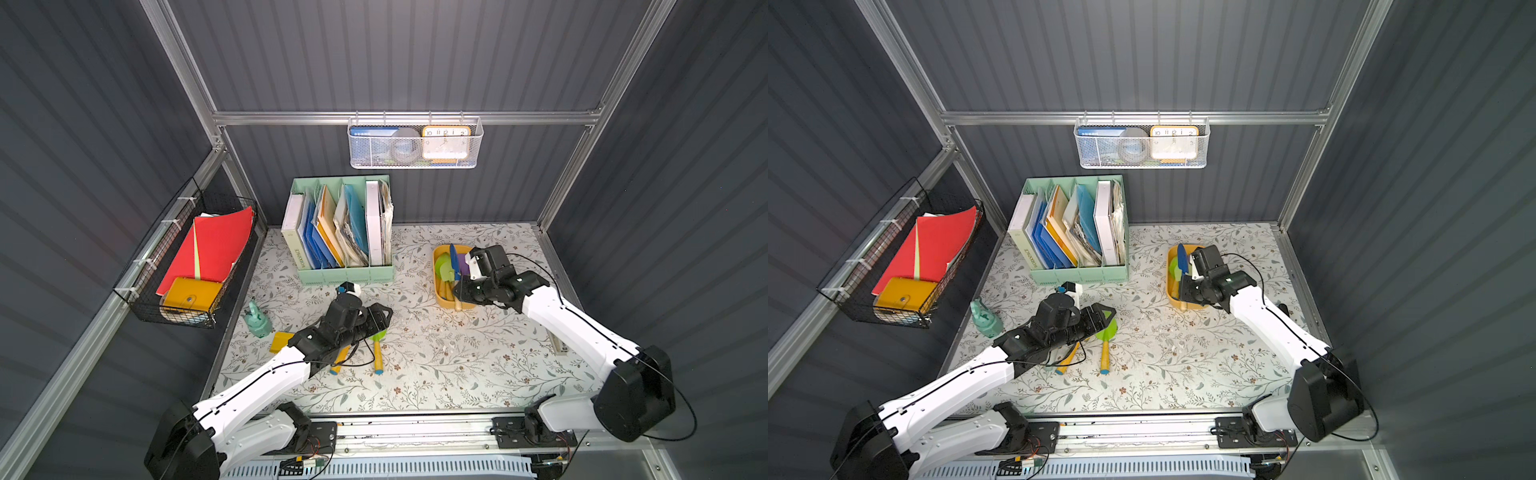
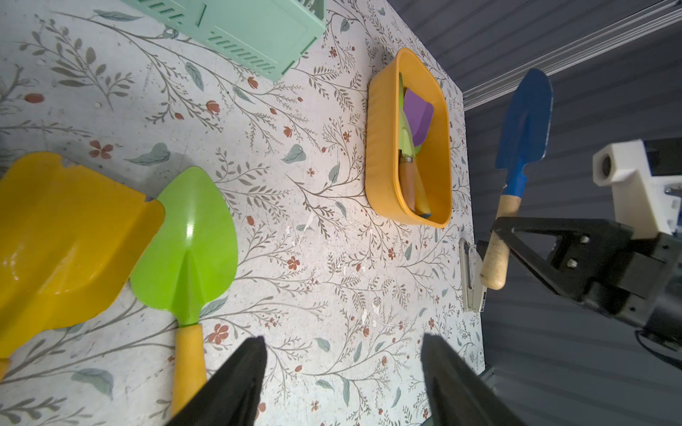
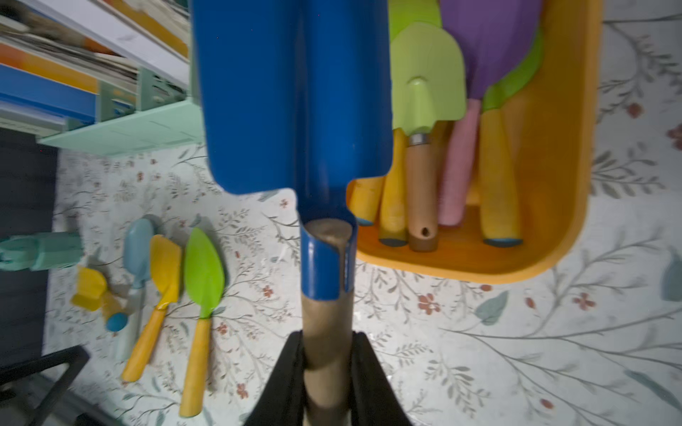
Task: Put the shovel into the storage box
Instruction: Place the shovel in the storage box.
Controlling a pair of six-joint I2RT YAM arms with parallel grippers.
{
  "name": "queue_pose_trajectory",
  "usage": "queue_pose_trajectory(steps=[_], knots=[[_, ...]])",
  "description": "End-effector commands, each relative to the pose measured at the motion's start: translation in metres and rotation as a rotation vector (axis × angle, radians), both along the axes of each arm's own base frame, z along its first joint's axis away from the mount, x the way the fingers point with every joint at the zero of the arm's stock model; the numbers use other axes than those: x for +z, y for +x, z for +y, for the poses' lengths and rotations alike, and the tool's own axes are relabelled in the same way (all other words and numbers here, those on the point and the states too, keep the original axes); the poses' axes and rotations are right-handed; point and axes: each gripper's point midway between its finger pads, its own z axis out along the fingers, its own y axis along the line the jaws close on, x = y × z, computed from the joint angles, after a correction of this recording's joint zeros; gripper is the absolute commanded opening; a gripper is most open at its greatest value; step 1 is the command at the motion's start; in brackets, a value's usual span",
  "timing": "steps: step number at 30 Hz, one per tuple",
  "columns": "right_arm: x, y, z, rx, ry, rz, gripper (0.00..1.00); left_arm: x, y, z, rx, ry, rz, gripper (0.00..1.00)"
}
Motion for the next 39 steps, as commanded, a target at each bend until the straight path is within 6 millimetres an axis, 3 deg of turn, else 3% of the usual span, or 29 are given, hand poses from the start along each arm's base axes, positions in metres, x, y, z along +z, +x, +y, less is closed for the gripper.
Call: queue_pose_trajectory(steps=[1, 7, 18, 29, 39], knots=[[-0.008, 0.009, -0.032, -0.025, -0.214, 0.014, 0.10, -0.006, 0.000, 0.000, -0.012, 0.018, 0.001, 0.72], [-0.021, 0.033, -0.049, -0.041, -0.341, 0.058, 0.10, -0.013, -0.002, 0.003, -0.006, 0.033, 0.019, 0.72], [-0.050, 0.063, -0.062, -0.059, -0.440, 0.127, 0.10, -0.024, -0.004, 0.004, 0.002, 0.039, 0.049, 0.72], [-0.073, 0.081, -0.067, -0.061, -0.495, 0.170, 0.10, -0.030, -0.003, 0.002, -0.001, 0.044, 0.063, 0.71], [-0.096, 0.085, -0.070, -0.070, -0.511, 0.212, 0.12, -0.034, -0.005, 0.004, 0.003, 0.047, 0.075, 0.69]])
